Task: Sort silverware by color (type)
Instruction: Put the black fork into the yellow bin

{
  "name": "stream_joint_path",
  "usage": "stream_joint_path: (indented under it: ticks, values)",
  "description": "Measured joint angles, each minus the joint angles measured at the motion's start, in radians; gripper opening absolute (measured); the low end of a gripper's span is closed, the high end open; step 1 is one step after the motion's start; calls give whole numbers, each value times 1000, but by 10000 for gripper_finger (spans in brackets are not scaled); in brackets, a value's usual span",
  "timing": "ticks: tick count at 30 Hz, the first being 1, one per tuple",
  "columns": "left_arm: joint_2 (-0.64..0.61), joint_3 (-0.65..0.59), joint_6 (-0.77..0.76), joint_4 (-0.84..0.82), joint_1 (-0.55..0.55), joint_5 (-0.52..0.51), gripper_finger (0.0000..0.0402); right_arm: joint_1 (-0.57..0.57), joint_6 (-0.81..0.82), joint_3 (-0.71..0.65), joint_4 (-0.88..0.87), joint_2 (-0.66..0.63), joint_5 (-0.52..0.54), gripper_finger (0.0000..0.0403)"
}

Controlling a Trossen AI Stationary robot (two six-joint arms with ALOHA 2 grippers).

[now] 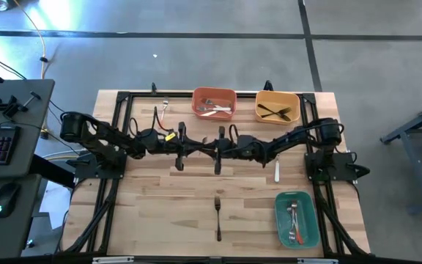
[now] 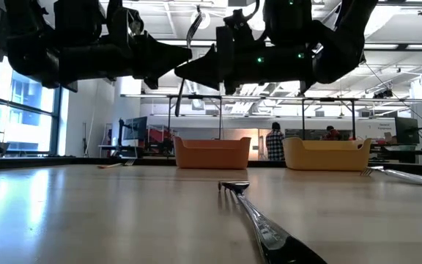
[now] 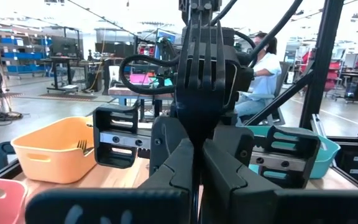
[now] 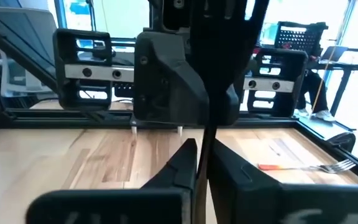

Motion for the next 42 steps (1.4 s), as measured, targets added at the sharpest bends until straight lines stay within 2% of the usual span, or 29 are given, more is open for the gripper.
stream_joint_path:
  ticks: [6, 12, 16, 19, 24, 27, 30, 34, 38, 42]
  values:
    - [0, 0, 12, -16, 0, 22, 52, 0, -4, 0, -43, -3, 16, 5]
    - [-1, -1, 35, -55, 0, 28, 104, -1, -71, -2, -188, -78, 47, 2]
    - [-2, -12, 36, -56, 0, 31, 128, -1, -114, -2, -411, -221, 108, 1]
    - [-1, -16, 48, -64, 0, 30, 138, -2, -153, -2, -640, -357, 166, 1]
    - [-1, -17, 80, -78, 4, 30, 142, -34, -186, -2, -1082, -593, 335, 1]
    - [-1, -17, 76, -78, 10, 29, 141, -110, -215, -3, -1353, -701, 389, 1]
    - [-1, -17, 62, -78, 21, 28, 136, -228, -268, -44, -1464, -756, 395, 0]
    - [-1, -17, 48, -81, 37, 25, 130, -419, -399, -119, -1452, -765, 373, 0]
    - [-1, -17, 25, -98, 65, 25, 125, -603, -469, -156, -1417, -720, 284, 0]
    - [-1, -17, -2, -143, 105, 25, 120, -715, -525, -160, -1398, -656, 247, 0]
